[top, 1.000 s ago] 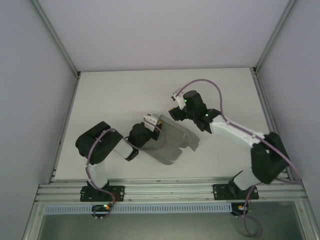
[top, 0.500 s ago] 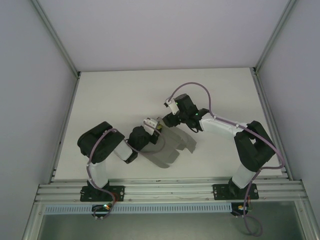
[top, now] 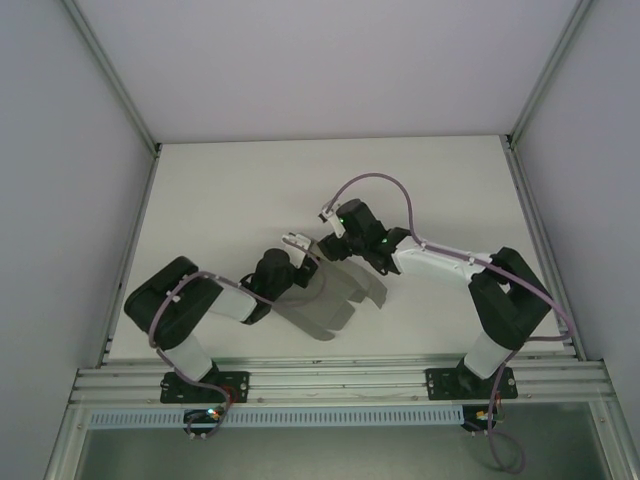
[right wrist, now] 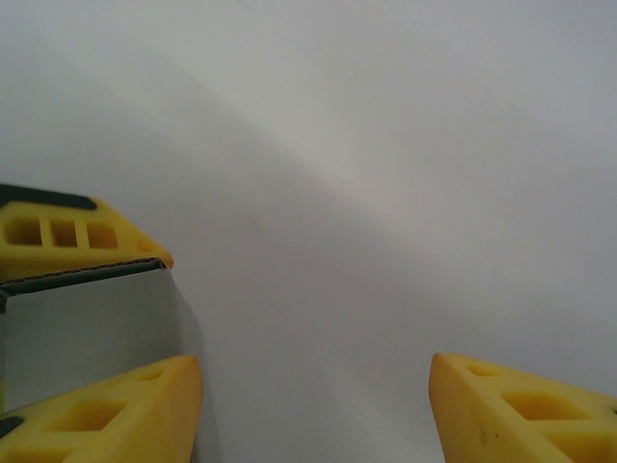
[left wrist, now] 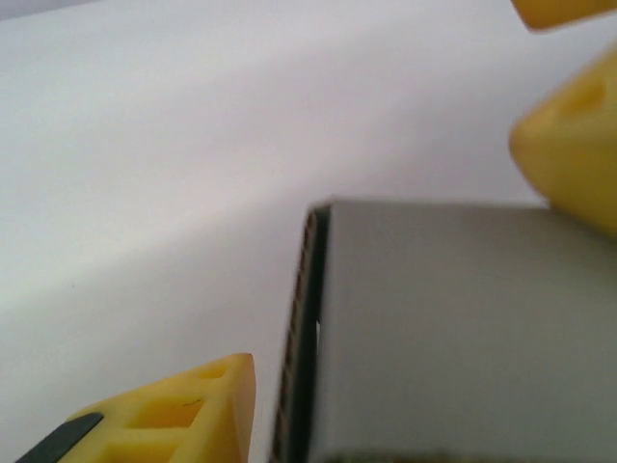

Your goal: Assemble paper box

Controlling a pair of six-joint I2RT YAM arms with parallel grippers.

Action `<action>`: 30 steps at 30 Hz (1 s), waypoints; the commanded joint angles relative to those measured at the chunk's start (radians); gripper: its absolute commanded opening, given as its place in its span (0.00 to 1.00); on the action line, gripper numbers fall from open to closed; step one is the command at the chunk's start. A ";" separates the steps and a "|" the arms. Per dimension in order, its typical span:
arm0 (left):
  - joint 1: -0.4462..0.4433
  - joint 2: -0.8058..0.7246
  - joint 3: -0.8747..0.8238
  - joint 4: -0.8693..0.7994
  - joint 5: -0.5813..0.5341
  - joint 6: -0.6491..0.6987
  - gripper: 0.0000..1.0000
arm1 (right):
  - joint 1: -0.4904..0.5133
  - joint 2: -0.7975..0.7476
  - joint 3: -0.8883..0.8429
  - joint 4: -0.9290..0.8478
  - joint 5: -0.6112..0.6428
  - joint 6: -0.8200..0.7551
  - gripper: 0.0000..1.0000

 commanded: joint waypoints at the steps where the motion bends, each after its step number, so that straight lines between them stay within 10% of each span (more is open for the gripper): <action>1: -0.005 -0.053 0.000 -0.099 -0.039 -0.006 0.32 | 0.018 -0.016 -0.040 -0.137 0.059 -0.013 0.64; 7: -0.004 0.011 -0.001 -0.005 -0.090 0.051 0.00 | 0.029 -0.039 -0.045 -0.131 0.019 -0.013 0.64; 18: -0.042 0.199 0.029 0.217 -0.540 -0.009 0.00 | 0.035 -0.015 -0.036 -0.177 -0.025 0.103 0.64; 30: -0.063 0.091 -0.010 0.208 -0.339 0.024 0.00 | 0.006 -0.057 0.036 -0.241 0.079 0.152 0.71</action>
